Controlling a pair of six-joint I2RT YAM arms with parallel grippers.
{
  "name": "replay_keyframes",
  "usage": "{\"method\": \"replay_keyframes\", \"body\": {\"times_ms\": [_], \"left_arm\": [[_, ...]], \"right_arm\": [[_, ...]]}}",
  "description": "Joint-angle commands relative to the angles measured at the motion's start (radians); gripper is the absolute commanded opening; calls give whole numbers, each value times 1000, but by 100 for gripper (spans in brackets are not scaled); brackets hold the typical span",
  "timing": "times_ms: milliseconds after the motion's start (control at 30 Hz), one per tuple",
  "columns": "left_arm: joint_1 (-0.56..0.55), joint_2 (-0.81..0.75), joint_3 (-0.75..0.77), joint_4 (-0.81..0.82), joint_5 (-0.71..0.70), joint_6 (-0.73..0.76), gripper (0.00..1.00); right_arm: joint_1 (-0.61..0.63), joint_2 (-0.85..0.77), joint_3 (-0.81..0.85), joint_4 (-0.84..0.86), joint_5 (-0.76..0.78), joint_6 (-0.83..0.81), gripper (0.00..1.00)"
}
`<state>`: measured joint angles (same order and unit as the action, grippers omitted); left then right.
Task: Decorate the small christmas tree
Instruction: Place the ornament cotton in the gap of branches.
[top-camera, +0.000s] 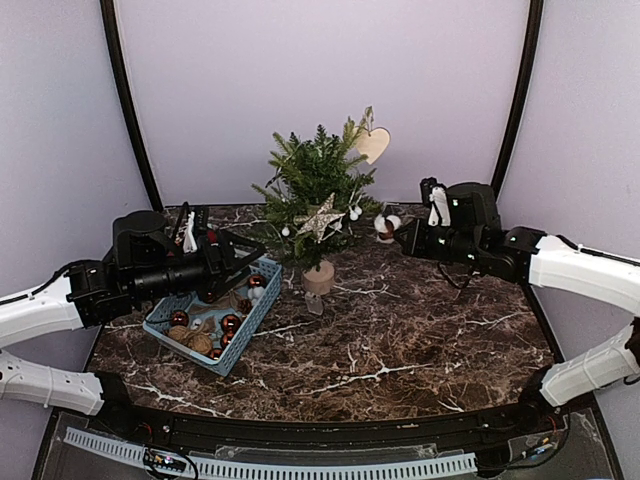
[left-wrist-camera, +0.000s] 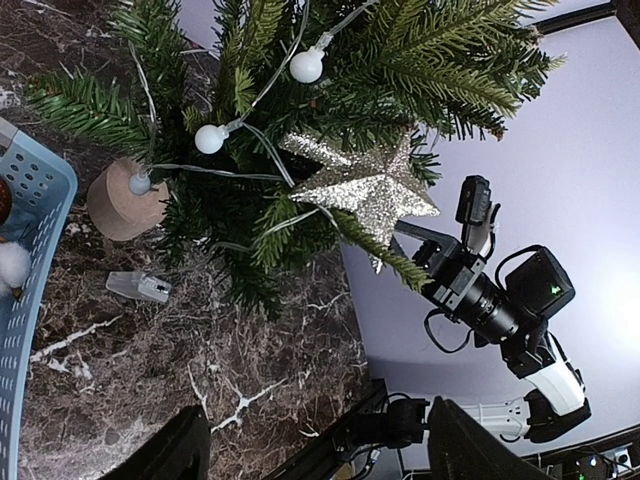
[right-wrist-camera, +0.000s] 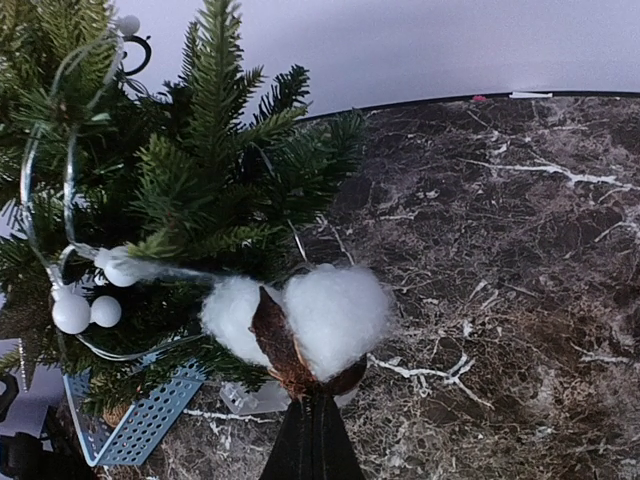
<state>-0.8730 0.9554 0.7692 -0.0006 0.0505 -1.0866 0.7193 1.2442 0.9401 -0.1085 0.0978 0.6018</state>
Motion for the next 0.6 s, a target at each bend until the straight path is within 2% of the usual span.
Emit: {"method": "replay_keyframes", "body": {"times_ms": [0, 233, 567], "left_arm": [[10, -4, -7, -19, 18, 22, 76], [13, -3, -11, -29, 15, 23, 77], [13, -12, -26, -31, 15, 16, 77]], "right_arm": [[-20, 28, 16, 54, -46, 14, 0], [-32, 41, 16, 90, -92, 1, 0], [-32, 48, 32, 168, -262, -49, 0]]}}
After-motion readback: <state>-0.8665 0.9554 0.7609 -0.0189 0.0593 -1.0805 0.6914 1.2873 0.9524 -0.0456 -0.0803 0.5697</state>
